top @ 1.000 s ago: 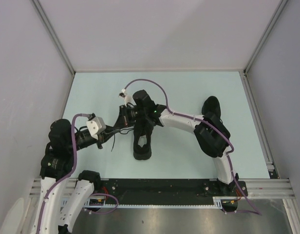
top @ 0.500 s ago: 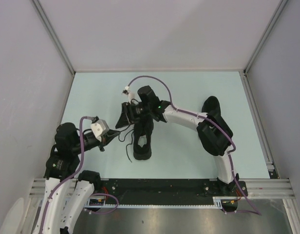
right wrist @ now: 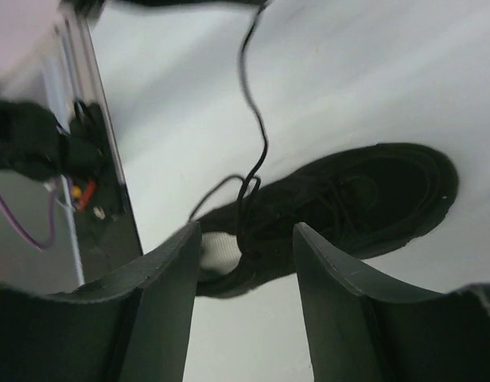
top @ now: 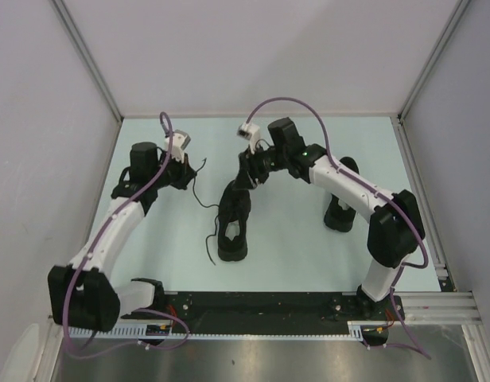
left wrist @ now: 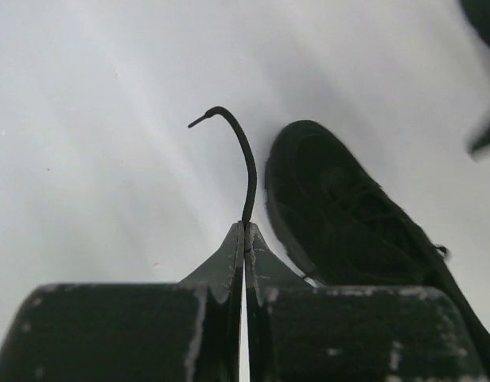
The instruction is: Tie the shoes
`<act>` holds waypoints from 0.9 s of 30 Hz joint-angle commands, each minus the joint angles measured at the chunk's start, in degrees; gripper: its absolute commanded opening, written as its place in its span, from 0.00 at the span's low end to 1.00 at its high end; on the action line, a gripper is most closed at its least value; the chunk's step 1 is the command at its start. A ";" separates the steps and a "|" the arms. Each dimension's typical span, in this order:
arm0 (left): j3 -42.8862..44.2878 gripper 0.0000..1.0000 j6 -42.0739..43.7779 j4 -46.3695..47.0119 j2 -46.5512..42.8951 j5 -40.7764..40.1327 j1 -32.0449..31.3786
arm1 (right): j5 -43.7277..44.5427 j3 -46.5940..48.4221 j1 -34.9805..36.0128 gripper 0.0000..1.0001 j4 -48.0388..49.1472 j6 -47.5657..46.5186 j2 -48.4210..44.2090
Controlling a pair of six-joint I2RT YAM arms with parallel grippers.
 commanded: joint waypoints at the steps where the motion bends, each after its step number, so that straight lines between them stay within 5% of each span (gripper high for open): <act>1: 5.05 0.00 -2.81 5.86 7.26 -4.19 1.72 | 7.14 -2.12 5.05 0.56 -10.19 -21.37 -2.70; 12: 11.91 0.00 -0.97 2.79 28.18 -4.80 1.82 | 13.91 5.69 11.91 0.49 -17.05 -35.09 4.85; 27: 14.64 0.00 -2.46 1.03 36.11 -5.68 1.90 | 18.58 7.99 14.81 0.36 -18.19 -39.93 7.05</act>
